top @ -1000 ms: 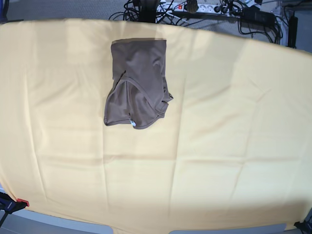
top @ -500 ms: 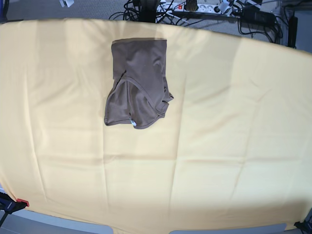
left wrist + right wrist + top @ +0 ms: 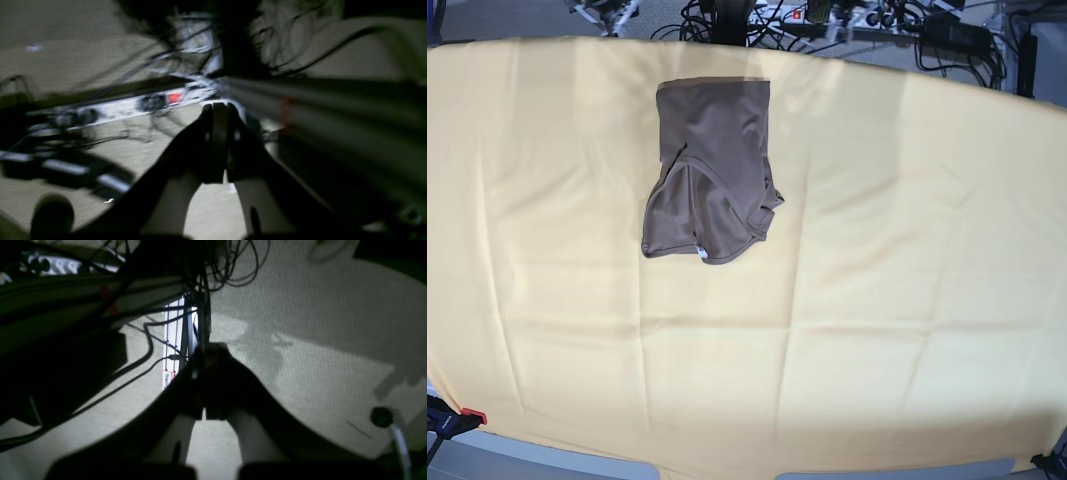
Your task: Fold the T-shirt properly
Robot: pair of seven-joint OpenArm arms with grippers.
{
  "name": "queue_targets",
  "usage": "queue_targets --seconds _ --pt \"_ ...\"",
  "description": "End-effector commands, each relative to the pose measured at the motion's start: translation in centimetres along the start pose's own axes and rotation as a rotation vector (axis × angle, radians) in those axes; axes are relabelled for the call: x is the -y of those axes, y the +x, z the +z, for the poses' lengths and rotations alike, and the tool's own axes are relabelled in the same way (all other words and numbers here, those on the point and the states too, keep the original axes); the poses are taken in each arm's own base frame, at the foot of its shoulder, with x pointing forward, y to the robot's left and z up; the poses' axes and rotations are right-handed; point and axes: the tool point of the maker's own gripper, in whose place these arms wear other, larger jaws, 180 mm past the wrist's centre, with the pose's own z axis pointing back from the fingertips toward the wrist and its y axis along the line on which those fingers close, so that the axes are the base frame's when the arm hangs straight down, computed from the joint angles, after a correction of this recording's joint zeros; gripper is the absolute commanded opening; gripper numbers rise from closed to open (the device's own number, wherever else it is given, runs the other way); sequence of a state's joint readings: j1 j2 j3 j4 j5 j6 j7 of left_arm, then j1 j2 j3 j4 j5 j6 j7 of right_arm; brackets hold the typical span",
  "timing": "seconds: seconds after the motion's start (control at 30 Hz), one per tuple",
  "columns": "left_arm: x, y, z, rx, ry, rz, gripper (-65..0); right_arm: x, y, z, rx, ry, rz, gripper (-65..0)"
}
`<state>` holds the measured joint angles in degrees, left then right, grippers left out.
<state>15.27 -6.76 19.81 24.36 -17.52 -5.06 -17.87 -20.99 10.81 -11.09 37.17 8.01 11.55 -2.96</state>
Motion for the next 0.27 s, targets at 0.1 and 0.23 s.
queue_targets --seconds 0.1,0.23 --pt "1.5 -1.5 0.2 -0.038 -0.020 0.009 -65.0 -2.0 0.4 -0.3 0.022 0.041 0.097 -65.0" --pt "1.6 -2.5 0.6 -0.054 -0.020 0.014 -65.0 -3.8 0.0 -0.4 0.013 0.078 0.128 -65.0"
